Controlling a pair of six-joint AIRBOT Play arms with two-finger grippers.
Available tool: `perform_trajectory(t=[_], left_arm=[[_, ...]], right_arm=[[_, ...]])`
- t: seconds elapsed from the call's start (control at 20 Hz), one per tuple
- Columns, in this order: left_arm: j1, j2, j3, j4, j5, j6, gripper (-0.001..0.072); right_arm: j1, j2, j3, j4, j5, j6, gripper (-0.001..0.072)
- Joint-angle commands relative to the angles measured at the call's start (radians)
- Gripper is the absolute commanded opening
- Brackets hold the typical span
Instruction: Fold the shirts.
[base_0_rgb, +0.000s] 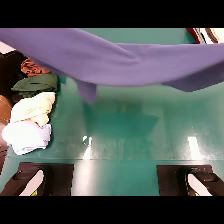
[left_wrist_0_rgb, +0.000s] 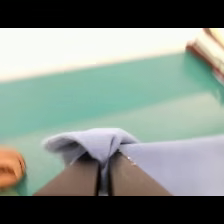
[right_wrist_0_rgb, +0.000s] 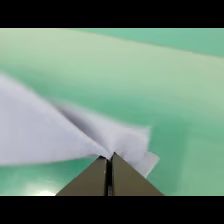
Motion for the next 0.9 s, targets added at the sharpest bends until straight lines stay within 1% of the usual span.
perform_trajectory(t=[0.0, 0.15, 0.25, 0.4, 0.5, 0.55, 0.65, 0.75, 0.85], left_arm=[[0.0, 0.063, 0.068, 0.003, -0.016, -0.024, 0.0024], [0.0, 0.013, 0.063, 0.003, -0.053, -0.028, 0.0023], [-0.001, -0.047, 0.004, 0.003, -0.053, -0.028, 0.0024], [-0.002, -0.159, -0.21, 0.003, -0.068, -0.027, 0.0023], [-0.04, -0.259, -0.366, 0.005, -0.048, 0.008, 0.0023], [-0.069, -0.318, -0.43, 0.009, -0.021, 0.026, 0.0023], [-0.134, -0.463, -0.501, 0.053, 0.079, 0.057, 0.0024], [-0.156, -0.605, -0.498, 0.077, 0.201, 0.056, 0.0024], [-0.154, -0.713, -0.443, 0.078, 0.254, 0.039, 0.0025]], right_arm=[[0.0, -0.05, 0.183, -0.079, 0.184, 0.016, 0.0013], [0.0, -0.126, 0.2, -0.077, 0.195, 0.017, 0.0013], [0.0, -0.184, 0.1, -0.079, 0.195, 0.022, 0.0013], [-0.001, -0.315, -0.073, -0.08, 0.19, 0.021, 0.0013], [-0.023, -0.414, -0.173, -0.076, 0.151, 0.003, 0.0013], [-0.032, -0.463, -0.218, -0.076, 0.119, 0.002, 0.0013], [-0.062, -0.545, -0.292, -0.064, 0.034, -0.013, 0.0015], [-0.094, -0.625, -0.318, -0.011, -0.035, -0.024, 0.0015], [-0.125, -0.683, -0.316, 0.076, -0.086, -0.032, 0.0016]])
